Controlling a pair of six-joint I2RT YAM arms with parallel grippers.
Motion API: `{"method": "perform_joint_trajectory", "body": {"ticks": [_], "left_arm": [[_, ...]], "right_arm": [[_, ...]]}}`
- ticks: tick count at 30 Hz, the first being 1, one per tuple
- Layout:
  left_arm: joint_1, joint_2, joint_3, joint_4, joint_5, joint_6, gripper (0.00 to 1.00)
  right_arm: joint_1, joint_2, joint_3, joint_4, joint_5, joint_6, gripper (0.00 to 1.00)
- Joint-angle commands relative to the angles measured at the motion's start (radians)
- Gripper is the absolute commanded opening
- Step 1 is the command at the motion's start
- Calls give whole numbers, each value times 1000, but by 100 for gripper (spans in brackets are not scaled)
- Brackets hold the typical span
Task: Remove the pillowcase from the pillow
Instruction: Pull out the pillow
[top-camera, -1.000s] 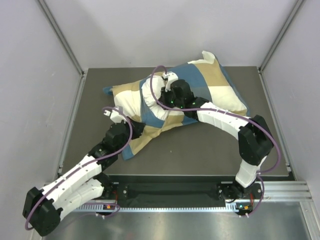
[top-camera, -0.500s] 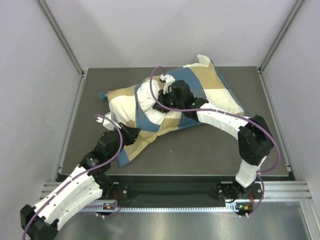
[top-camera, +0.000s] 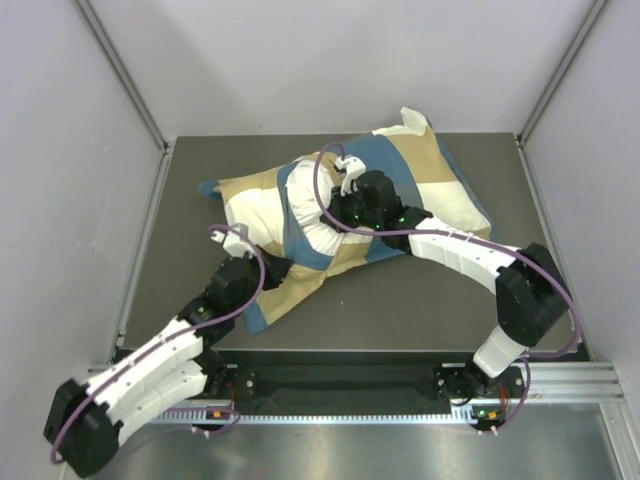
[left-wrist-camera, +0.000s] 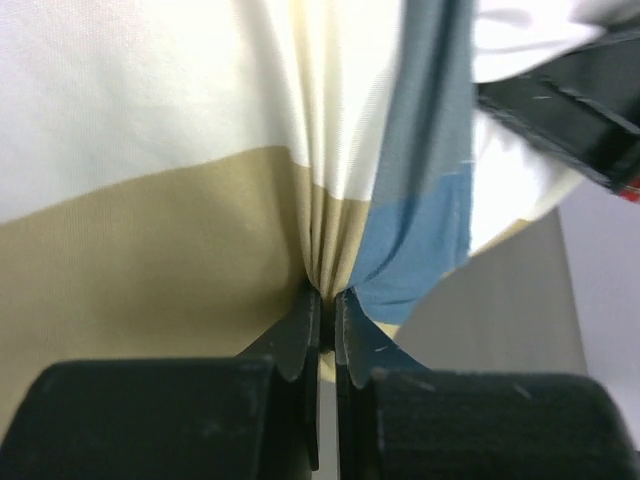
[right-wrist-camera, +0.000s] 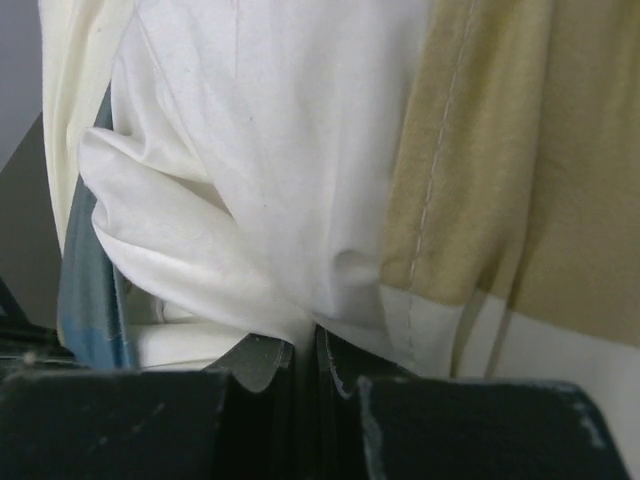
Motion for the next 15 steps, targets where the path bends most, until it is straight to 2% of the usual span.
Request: {"method": "perform_joint_trajectory", "body": {"ticks": [1,2,4,5,9,10,13,15], "left_arm": [[21,198,6,25,-52,59,0],[21,267,15,37,-52,61,0],[22,307,40,81,-39,68,1],[22,318,45,100,-32,70,4],[22,300,72,161,-5,77,27],[22,294,86,169,-2,79,39],[24,277,100,197,-20,77,61],[25,278,112,203,-51,73,67]], "right_arm": [[-120,-94,-57,-143,452,-111,0],[-109,-108,-62,-154,452,-103,0],[-88,-129,-74,-165,449,-80,0],[-82,-145,-77,-166,447,-77,0],[-36,-136,-83,-171,455,-71,0],[-28,-127,-85,-171,458,-71,0],[3,-113,-95,-156,464,-56,0],[29,-111,-99,-153,468,-47,0]]}}
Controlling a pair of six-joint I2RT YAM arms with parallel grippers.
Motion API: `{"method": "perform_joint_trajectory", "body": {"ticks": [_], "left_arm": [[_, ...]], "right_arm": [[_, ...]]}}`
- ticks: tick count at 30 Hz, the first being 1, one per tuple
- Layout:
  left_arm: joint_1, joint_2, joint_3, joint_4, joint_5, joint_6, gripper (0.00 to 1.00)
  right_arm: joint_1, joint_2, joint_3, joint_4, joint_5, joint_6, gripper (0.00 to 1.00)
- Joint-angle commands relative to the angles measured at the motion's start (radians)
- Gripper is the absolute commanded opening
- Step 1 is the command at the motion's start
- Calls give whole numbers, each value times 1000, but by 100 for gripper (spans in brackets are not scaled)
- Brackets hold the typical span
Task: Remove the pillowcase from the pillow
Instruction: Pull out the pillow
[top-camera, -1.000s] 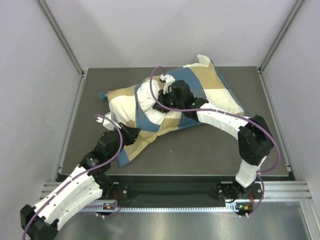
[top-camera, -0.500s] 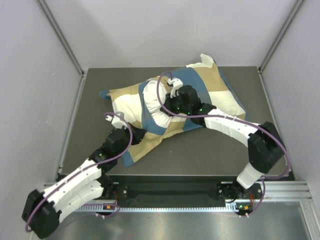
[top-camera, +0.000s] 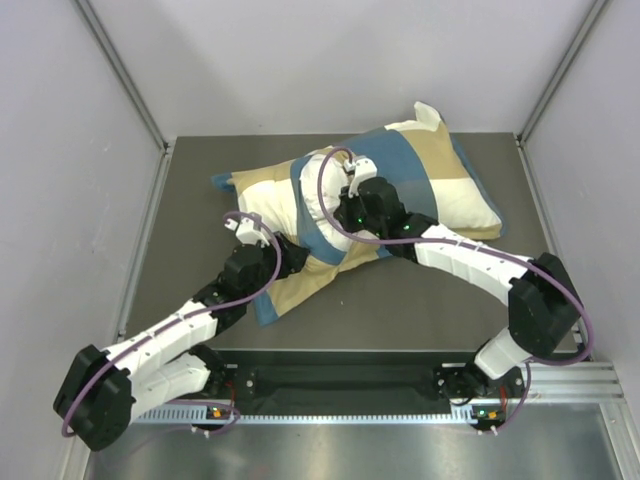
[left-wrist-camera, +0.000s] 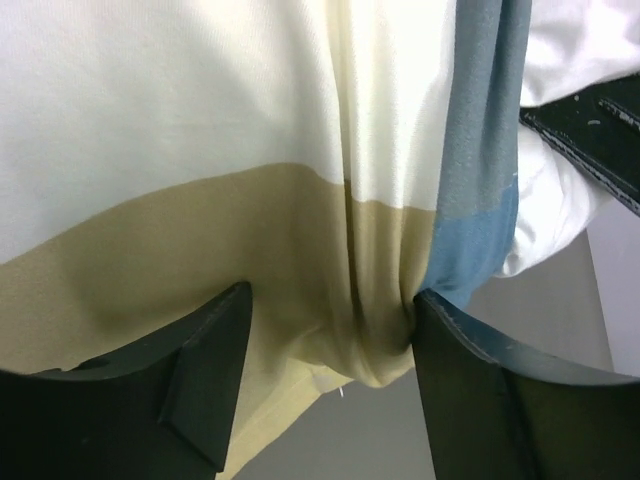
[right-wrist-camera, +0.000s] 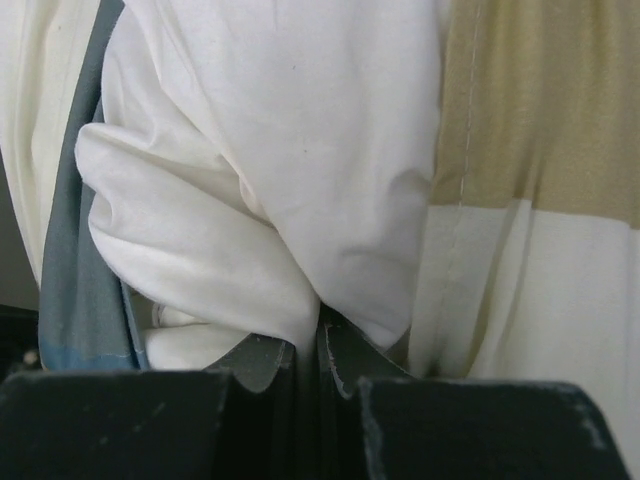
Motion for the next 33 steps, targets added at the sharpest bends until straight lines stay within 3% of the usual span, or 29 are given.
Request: {"method": "perform_joint_trajectory", "body": {"ticks": [1,8,14,22,30,33], "left_arm": [[22,-6,47,11,-101,16,69],[90,8,39,129,-99,-43,72],[113,-41,48,219,49,-43,70],[116,-133,101,91,16,-40,72],[140,-1,202,-21,91,-39,70],[140,-33,191,-82,103,-37,68]], "right_arm": [[4,-10,-37,-109,213,-36,0],[63,-19,-57,-109,234,-21,0],[69,-39,-77,-115,253,-25,0],[72,-45,-72,-124,253,-25,0],[83,-56,-60,-135,260,-27,0],[83,-59,-57,-136,267,-27,0]]}}
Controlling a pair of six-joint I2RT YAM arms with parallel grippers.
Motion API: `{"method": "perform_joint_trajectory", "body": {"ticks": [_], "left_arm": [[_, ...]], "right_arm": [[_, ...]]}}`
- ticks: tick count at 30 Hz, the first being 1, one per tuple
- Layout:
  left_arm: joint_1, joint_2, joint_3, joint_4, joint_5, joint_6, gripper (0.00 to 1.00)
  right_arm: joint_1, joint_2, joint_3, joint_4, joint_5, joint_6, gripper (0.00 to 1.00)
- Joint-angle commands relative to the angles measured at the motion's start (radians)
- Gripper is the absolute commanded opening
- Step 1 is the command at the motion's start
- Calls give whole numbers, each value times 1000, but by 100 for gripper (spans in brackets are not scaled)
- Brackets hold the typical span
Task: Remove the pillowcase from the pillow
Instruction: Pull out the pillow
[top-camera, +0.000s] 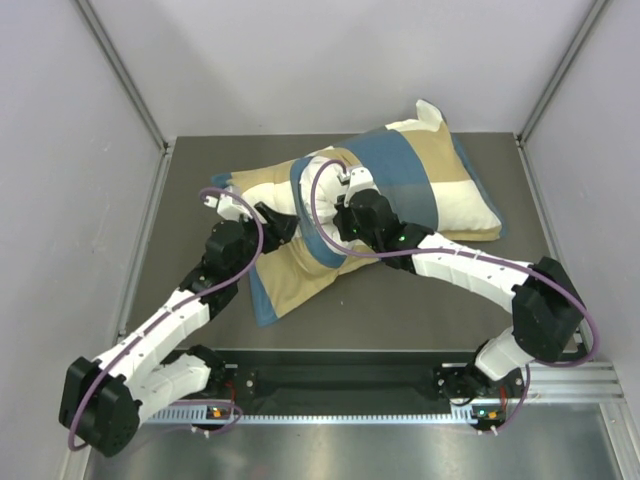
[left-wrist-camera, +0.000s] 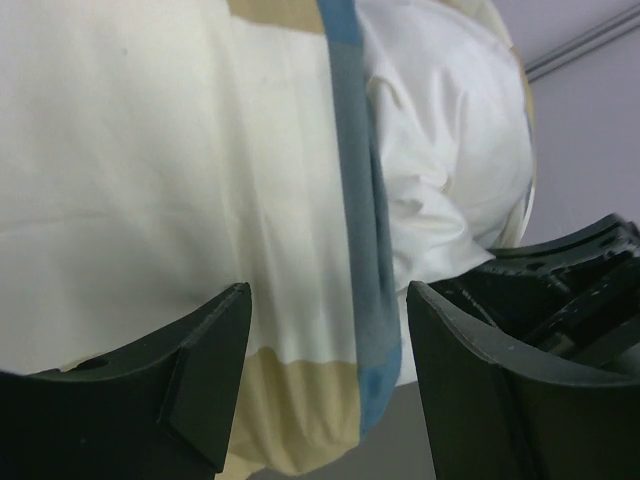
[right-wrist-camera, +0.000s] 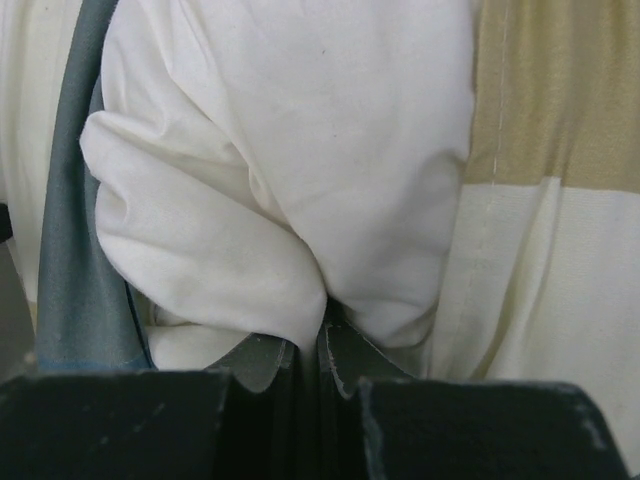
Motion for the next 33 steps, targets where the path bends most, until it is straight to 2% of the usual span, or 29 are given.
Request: {"method": "perform_joint_trajectory", "body": {"ticks": [1,6,10,16,21,28,29,33], "left_arm": [[3,-41,13,-81,31,-1,67],[3,-164,-93,-107,6,-13,65],[3,-171,-145,-72,21,-30,62],[3,-130,-177,-43,42,-41,59],[3,-77,-211,54,40,-43,57],[3,54,-219,256,124,-62,65],[3,86,-219,279,132,-72,63],[3,140,-219,313,154,-73,22]], "right_arm": [[-8,-30,-16,-145,109,-31,0],[-8,-21,10,-154,113,-34,0],[-8,-18,18,-156,108,-28,0],[-7,-19,18,-165,106,-19,0],[-8,-21,19,-163,96,-11,0],[-7,-18,24,-166,93,-6,0],[-7,-18,24,-168,93,-6,0],[-8,-12,35,-176,128,-5,0]]}}
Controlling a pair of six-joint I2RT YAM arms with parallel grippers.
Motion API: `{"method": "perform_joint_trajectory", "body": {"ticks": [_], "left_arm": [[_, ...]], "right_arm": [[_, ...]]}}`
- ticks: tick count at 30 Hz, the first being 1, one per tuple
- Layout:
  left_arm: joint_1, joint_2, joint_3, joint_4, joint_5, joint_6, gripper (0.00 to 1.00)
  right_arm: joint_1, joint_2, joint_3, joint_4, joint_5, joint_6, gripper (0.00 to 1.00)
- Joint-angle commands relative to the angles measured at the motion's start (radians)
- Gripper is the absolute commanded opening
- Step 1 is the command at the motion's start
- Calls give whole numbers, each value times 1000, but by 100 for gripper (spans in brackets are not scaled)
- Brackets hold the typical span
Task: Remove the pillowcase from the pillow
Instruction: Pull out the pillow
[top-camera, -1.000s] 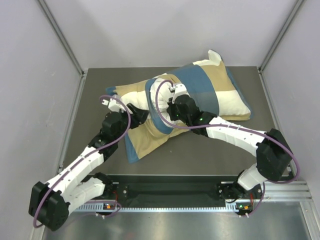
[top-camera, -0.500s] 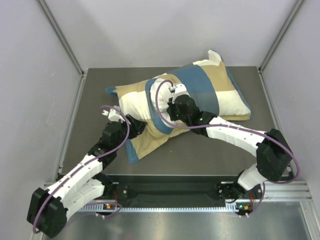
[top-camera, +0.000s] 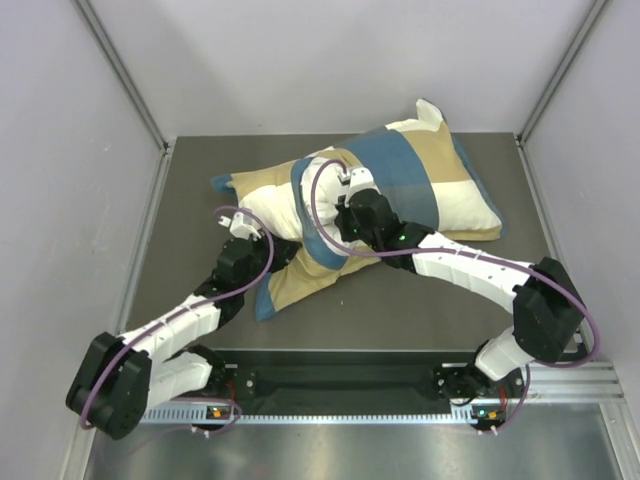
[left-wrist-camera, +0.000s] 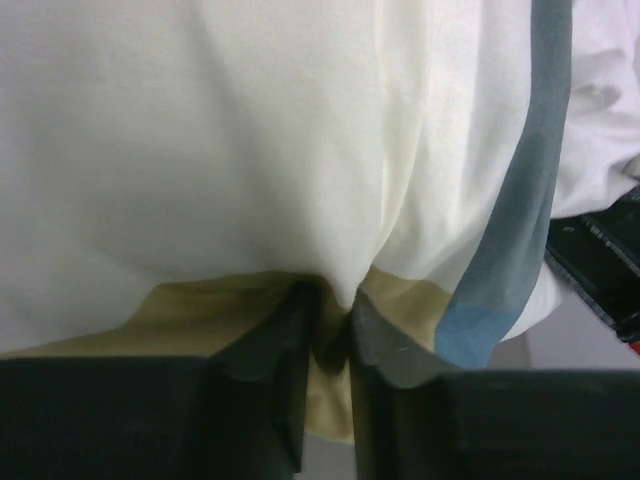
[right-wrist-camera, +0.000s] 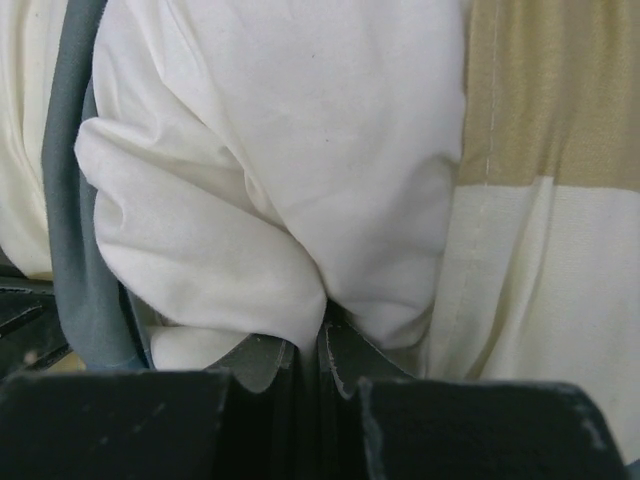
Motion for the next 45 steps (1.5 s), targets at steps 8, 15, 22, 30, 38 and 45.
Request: {"method": "perform_joint_trajectory", "body": {"ticks": [8,15,22,30,38,45], "left_arm": [[1,-88,-121,7,-54,-11,0],[24,-268,-175,-182,-110,19,0],[64,-376,-199,-294,-116,31,0],[73,-403,-199,-351,-139,28,0],[84,-429,-193,-392,-156,33,0],[96,-459,-198,-438,-166,36,0]], "right_arm": [[-216,29,72,-144,102,-18,0],[-398,98,138,-143,61,-67,0],[-546,109,159,-141,33,-90,0],[-649,157,202,-152,33,-131,0],[-737,206,257,-167,19,-150,0],[-787,246,297,-178,21,-168,0]]}}
